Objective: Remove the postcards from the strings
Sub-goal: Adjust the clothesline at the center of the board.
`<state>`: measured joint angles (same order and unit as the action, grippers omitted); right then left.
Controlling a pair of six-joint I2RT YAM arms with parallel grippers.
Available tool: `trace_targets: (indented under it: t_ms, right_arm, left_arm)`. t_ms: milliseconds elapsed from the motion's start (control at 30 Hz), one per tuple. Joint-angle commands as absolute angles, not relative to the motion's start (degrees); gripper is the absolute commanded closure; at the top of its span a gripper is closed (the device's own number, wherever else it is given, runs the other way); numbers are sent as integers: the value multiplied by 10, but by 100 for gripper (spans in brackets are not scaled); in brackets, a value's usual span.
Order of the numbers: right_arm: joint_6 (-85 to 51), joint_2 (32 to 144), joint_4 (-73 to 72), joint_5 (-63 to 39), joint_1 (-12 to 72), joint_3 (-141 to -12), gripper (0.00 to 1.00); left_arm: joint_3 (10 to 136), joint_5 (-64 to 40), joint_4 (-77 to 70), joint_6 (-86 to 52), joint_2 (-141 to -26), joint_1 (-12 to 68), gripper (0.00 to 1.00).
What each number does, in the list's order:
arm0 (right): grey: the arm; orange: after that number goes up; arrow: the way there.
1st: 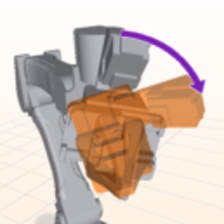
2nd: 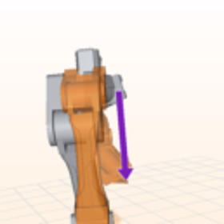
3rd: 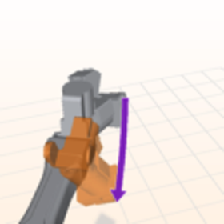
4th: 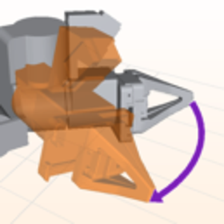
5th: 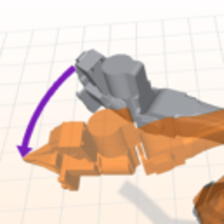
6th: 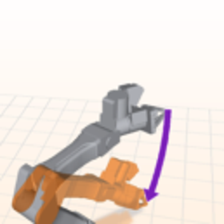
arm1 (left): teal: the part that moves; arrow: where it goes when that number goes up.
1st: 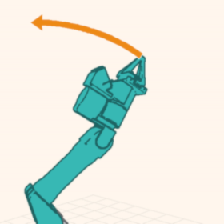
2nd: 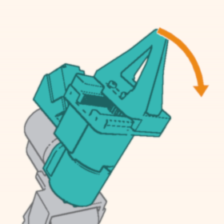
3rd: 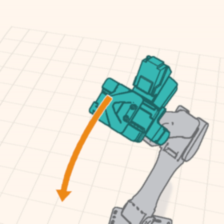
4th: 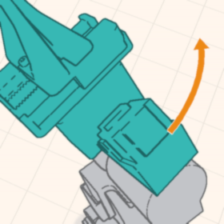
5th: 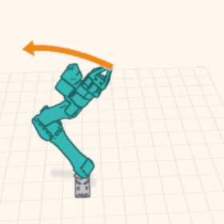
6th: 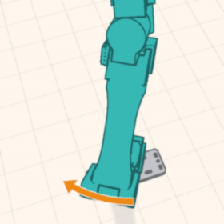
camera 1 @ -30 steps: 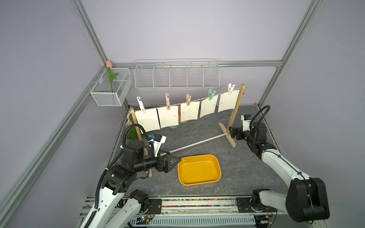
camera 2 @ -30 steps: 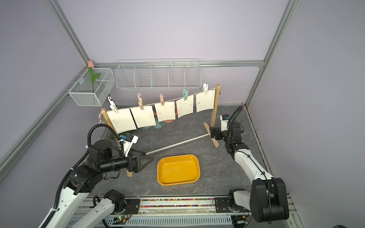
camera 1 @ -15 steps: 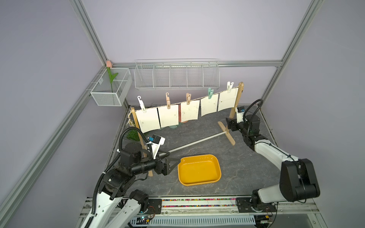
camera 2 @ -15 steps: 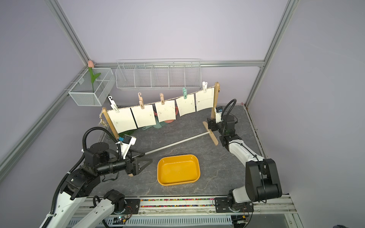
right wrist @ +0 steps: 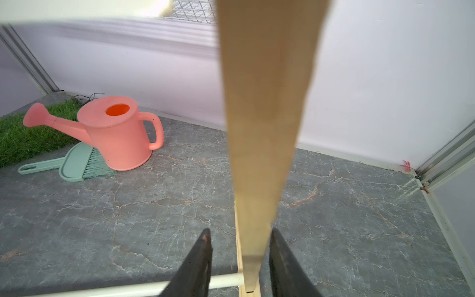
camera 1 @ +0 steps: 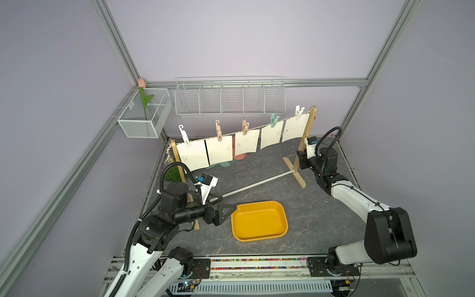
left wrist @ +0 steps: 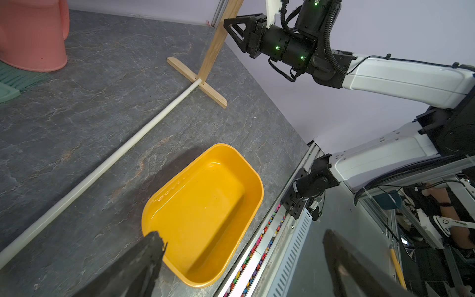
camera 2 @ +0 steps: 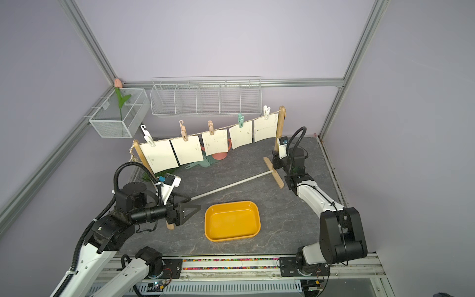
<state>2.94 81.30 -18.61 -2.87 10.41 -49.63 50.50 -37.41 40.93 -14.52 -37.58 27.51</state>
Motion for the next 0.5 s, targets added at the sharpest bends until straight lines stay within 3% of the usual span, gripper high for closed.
trace_targets:
  t_ms: [0, 167, 267, 300, 467]
  right_arm:
    - [30, 776, -167, -20, 109, -475, 67]
    - [24, 732, -133, 1, 112, -448, 77]
    - [23, 702, -134, 3, 113, -426, 77]
    - [28, 696, -136, -2, 113, -421, 73]
    - [48, 706, -147, -24, 113, -432, 36]
  left_arm:
    - [504, -389, 399, -128, -373, 279, 1]
    - [506, -401, 393, -124, -365, 279, 1]
    - [507, -407, 394, -117, -360, 279, 1]
    - [509, -408, 397, -114, -359, 280, 1]
    - [511, -410, 402, -111, -357, 280, 1]
